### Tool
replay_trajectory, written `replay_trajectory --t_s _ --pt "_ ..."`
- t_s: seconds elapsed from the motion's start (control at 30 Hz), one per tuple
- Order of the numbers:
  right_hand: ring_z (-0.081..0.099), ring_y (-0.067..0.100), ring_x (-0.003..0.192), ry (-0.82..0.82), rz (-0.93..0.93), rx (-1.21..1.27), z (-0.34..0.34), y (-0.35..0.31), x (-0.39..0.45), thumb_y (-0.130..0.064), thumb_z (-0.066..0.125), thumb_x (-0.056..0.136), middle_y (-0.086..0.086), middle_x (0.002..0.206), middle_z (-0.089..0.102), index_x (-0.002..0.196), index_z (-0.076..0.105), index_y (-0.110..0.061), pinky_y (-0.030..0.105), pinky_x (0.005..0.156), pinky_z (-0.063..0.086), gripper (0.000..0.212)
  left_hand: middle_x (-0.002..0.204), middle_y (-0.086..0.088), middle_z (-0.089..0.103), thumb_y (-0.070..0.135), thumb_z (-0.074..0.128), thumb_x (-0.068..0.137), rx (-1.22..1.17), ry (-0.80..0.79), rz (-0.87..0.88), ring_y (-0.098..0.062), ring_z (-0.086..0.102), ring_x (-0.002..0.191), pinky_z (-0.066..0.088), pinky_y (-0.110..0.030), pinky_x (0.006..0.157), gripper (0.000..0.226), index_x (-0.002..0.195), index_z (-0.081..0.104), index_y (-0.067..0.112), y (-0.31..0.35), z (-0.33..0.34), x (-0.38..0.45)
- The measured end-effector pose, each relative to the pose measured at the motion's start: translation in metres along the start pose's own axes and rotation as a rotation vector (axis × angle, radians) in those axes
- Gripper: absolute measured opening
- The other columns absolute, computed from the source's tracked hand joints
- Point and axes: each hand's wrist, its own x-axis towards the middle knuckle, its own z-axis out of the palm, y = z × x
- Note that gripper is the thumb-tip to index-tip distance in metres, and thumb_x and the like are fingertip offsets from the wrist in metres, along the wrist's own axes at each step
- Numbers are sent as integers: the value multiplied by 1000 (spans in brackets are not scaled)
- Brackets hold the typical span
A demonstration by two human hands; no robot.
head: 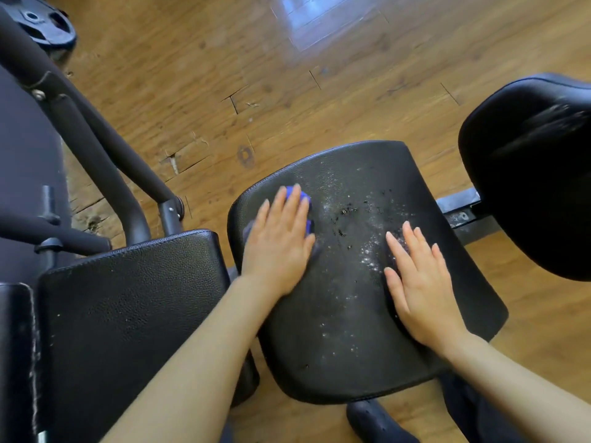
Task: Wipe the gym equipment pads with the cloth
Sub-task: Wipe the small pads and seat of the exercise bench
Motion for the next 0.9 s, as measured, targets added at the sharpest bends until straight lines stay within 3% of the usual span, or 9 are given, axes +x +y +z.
replay_trajectory --t_s 0.07,0.13,0.2,0.3,0.53,0.63,0.73,0.8,0.9 --pt "18 27 146 1 -5 0 4 1 -4 -37 28 97 12 156 24 146 37 -14 46 116 13 55 163 -9 1 42 24 100 -45 -53 -75 -28 -1 150 1 -41 120 64 154 10 9 0 1 17" --pt "17 27 146 -5 9 11 7 2 -5 -37 28 97 12 156 24 146 36 -14 47 116 14 55 161 -11 12 42 23 97 -89 -7 13 -30 7 149 7 -42 119 65 152 22 8 20 -1 2" --pt "17 27 146 -12 22 19 10 1 -6 -37 28 97 12 157 24 146 36 -14 49 115 16 55 158 -10 26 43 31 92 -107 8 247 -29 20 147 14 -42 118 66 148 37 8 47 0 -46" --pt "20 28 145 -31 14 18 11 -3 -7 -36 29 97 12 156 26 146 38 -14 50 115 18 54 155 -8 32 44 37 92 -89 -21 463 -25 27 145 19 -41 116 63 145 42 11 46 -1 -77" --pt "24 29 143 -53 -7 -17 12 -2 -4 -37 31 96 12 154 31 144 41 -16 46 114 17 54 158 -10 27 43 27 91 -51 4 117 -29 21 146 11 -41 117 66 147 36 9 35 5 1" --pt "27 30 142 -45 -6 -2 14 -2 -5 -37 31 95 13 153 33 143 43 -14 51 112 24 54 155 -11 31 42 34 89 -106 3 312 -30 24 145 16 -43 116 67 146 41 9 61 5 -40" --pt "24 29 143 -53 -17 -12 13 -1 -5 -36 31 96 12 153 32 144 42 -15 46 114 18 54 156 -7 30 47 38 90 -66 -7 527 -25 26 145 19 -42 115 67 147 40 12 45 2 -69" --pt "24 29 143 -51 -23 -21 12 -2 -5 -36 32 96 13 153 32 144 42 -14 43 114 15 54 156 -8 31 46 38 91 -25 29 477 -26 28 144 20 -43 115 65 146 42 12 23 4 -54" --pt "24 30 143 -62 -14 -39 13 -3 -6 -36 31 96 12 153 32 145 40 -16 45 114 18 54 156 -11 31 43 31 92 9 42 235 -28 27 145 16 -43 116 64 145 43 10 14 6 -13"
